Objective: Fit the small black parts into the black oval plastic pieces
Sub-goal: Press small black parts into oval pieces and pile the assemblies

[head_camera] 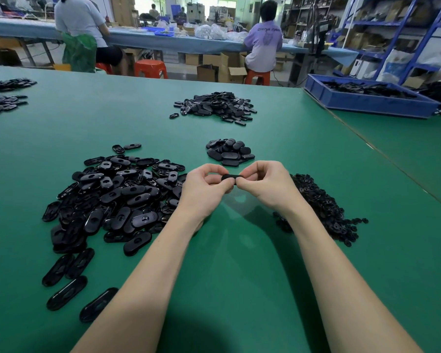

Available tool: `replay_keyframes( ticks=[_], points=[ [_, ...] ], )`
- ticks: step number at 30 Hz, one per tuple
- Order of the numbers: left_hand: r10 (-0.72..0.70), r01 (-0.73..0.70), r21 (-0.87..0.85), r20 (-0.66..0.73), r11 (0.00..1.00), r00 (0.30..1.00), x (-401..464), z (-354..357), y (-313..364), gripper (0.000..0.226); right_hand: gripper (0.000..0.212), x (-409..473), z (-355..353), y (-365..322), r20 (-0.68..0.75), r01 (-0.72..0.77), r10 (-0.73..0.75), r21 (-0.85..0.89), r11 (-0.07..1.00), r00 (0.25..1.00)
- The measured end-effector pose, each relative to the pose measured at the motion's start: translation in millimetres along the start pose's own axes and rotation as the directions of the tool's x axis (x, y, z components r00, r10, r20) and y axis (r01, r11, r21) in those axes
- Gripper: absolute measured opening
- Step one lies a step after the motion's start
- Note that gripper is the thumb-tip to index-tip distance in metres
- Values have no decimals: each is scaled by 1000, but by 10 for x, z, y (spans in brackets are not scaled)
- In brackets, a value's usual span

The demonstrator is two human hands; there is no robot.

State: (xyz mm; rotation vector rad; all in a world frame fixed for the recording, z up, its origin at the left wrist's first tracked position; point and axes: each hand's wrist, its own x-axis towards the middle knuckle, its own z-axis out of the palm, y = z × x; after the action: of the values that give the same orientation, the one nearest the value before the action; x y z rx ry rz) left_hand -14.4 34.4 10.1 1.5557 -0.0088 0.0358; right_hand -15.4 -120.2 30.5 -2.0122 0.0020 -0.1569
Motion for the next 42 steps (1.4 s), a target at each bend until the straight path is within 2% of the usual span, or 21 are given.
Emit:
replay_keyframes(
  ticks=[3, 6, 9, 11, 14, 20, 24, 27, 31, 37, 42],
  points=[
    [44, -44, 28, 6, 999, 999, -4, -18, 2, 17, 13, -3, 15, 11, -2, 9, -9, 14, 1000, 1000],
    [147, -159, 153, 87, 975, 985, 18, -69, 6, 20, 6, 1, -66, 25, 15, -24, 22, 133, 991, 1000],
    [284, -307, 380, 115, 873, 952, 50, -99, -7, 22, 12, 8, -144, 38, 43, -61, 54, 171, 983, 998],
    [332, -338, 493, 103, 802, 938, 85, -106, -7, 19, 14, 16, -171, 52, 37, -83, 78, 159, 984, 996],
    [351, -298, 586, 25, 754, 936, 263, -77, 30, 18, 14, 40, -199, 84, -3, -101, 102, 141, 985, 995],
    [217, -94, 666, -104, 740, 971, 878, 173, 125, 14, 3, 42, -221, 163, -61, -89, 100, 162, 983, 993],
    [180, -21, 709, -151, 705, 972, 1102, 232, 36, 21, 3, 50, -201, 180, -49, -86, 94, 147, 985, 994],
    [181, -18, 718, -152, 696, 972, 1127, 220, -31, 26, 3, 63, -192, 175, -58, -82, 92, 156, 984, 994],
    [261, -86, 706, -144, 703, 955, 986, 158, -33, 32, 3, 70, -177, 179, -60, -72, 82, 160, 985, 995],
    [381, -286, 660, -1, 695, 925, 410, 44, 1, 21, 4, 60, -150, 179, -49, -66, 71, 101, 993, 996],
    [300, -374, 688, 232, 622, 925, 126, -228, 238, 12, 5, 20, -142, 156, -10, -61, 61, 27, 998, 998]
  ],
)
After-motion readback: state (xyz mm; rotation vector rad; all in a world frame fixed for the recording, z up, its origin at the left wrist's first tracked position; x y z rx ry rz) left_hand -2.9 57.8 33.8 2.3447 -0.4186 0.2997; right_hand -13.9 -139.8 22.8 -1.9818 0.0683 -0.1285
